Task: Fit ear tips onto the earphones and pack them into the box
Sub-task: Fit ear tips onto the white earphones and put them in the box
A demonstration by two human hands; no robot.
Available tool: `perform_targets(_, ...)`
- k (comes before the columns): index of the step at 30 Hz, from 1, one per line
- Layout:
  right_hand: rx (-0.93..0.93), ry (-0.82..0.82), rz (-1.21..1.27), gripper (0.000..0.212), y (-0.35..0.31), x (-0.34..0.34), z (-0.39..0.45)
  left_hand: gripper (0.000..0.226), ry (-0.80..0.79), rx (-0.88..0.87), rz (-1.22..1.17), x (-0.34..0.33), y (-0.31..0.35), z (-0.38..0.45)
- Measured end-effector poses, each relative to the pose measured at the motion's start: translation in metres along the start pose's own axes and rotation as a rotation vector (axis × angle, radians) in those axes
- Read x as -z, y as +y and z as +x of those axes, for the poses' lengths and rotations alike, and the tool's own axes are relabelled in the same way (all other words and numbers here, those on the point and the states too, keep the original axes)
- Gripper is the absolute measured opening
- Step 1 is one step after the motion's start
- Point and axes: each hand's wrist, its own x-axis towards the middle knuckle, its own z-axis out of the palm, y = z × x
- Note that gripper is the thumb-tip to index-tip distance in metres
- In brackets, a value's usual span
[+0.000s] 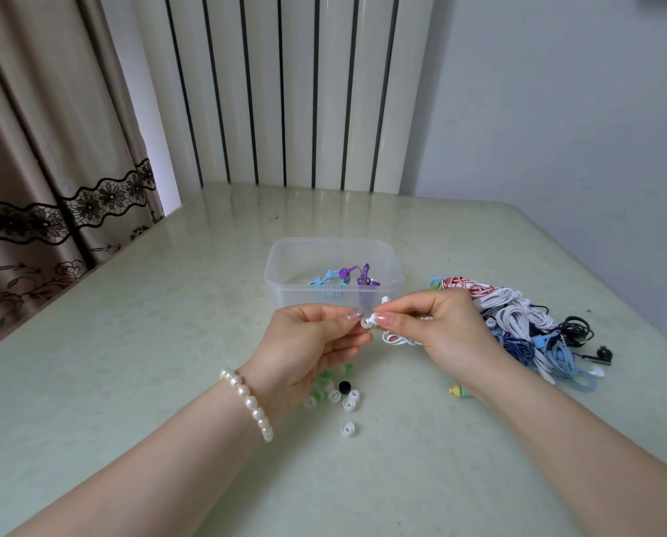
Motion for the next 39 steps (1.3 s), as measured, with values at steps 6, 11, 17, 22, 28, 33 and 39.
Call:
perform_targets(6,-0.005,-0.033,-0.033,0.016,0.002,0.001,0.0,0.005,0.027,-0.055,0.068,0.0,0.0,-0.001)
perform_targets(11,-0.01,-0.027,-0.06,0.01,0.006,0.002,0.002,0.008,0.034,-0.136,0.201,-0.002,0.001,-0.004)
perform_targets(17,0.018,0.014,-0.138,0.009,0.007,-0.001,0.002,0.008,0.03,-0.156,0.241,-0.002,-0.001,-0.004)
perform_targets(22,0.081,0.066,-0.192,0.007,0.01,-0.004,0.0,0.01,0.011,-0.117,0.166,-0.002,0.0,-0.005)
perform_targets(28,0.282,0.146,-0.267,0.009,0.014,-0.01,-0.003,0.01,-0.016,0.063,-0.123,-0.002,0.004,-0.004)
perform_targets(33,0.255,0.128,-0.116,0.012,0.012,-0.009,-0.002,0.014,-0.043,0.073,-0.155,-0.003,0.004,-0.004)
perform_targets(39,0.085,0.092,-0.054,0.022,0.006,-0.005,0.0,0.012,0.041,-0.125,0.088,-0.008,0.002,-0.008)
